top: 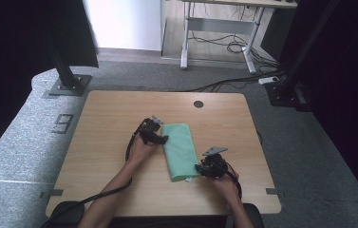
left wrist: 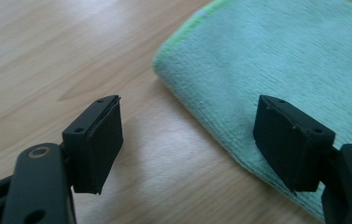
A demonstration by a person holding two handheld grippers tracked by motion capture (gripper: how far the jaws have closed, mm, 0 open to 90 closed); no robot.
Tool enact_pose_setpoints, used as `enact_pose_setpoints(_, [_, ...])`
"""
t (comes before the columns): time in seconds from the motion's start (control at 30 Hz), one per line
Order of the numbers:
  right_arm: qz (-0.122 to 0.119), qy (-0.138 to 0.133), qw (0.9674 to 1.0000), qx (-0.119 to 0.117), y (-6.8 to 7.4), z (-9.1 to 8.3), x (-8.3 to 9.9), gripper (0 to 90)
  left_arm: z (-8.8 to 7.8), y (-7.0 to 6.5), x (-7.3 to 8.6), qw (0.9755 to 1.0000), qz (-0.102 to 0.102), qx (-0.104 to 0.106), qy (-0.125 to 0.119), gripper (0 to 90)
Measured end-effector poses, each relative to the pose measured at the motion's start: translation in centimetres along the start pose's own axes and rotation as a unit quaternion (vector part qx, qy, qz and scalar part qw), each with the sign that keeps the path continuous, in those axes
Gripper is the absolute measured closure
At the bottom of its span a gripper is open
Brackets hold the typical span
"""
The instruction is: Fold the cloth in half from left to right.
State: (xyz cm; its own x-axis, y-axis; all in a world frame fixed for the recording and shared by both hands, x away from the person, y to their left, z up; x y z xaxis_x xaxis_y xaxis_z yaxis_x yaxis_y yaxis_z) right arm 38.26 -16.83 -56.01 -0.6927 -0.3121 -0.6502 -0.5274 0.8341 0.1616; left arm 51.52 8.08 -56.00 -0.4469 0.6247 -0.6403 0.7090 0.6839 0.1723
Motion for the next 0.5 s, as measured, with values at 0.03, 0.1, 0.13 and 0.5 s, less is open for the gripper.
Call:
enact_pose_setpoints(0.03, [-0.001, 0.0, 1.0, -0.003, 0.3, 0.1, 0.0, 59.9, 0.0, 0.1, 0.0, 1.0, 0.0, -0.003, -0.002, 24.6])
enact_pose_setpoints(0.1, [-0.006, 0.001, 1.0, -0.006, 0.6, 0.2, 0.0, 59.8, 0.0, 0.4, 0.0, 1.0, -0.006, -0.006, -0.002, 24.5])
enact_pose_setpoints(0.13, [-0.008, 0.002, 0.9999, -0.01, 0.8, 0.2, 0.0, 59.7, 0.1, 0.7, -0.1, 0.9999, -0.013, -0.006, -0.003, 24.6])
enact_pose_setpoints(0.5, [-0.013, -0.001, 0.9997, -0.019, 1.6, 0.6, -0.1, 59.1, 1.8, 3.8, -0.7, 0.9977, -0.066, -0.013, -0.002, 20.8])
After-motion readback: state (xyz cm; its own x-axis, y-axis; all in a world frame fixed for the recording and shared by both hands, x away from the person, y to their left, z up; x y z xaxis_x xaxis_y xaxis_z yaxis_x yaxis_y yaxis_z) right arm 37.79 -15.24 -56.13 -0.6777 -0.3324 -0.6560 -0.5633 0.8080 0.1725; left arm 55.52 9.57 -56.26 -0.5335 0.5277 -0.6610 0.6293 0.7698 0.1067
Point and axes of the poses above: each handheld gripper's, and its own axes: z roughly forward along the jaws, x roughly out of its underside, y roughly to its left, the point moved 3 cm from there along z, roughly forward along the jaws, and after that the axes turned 11 degrees about z, right-handed, at the moved point
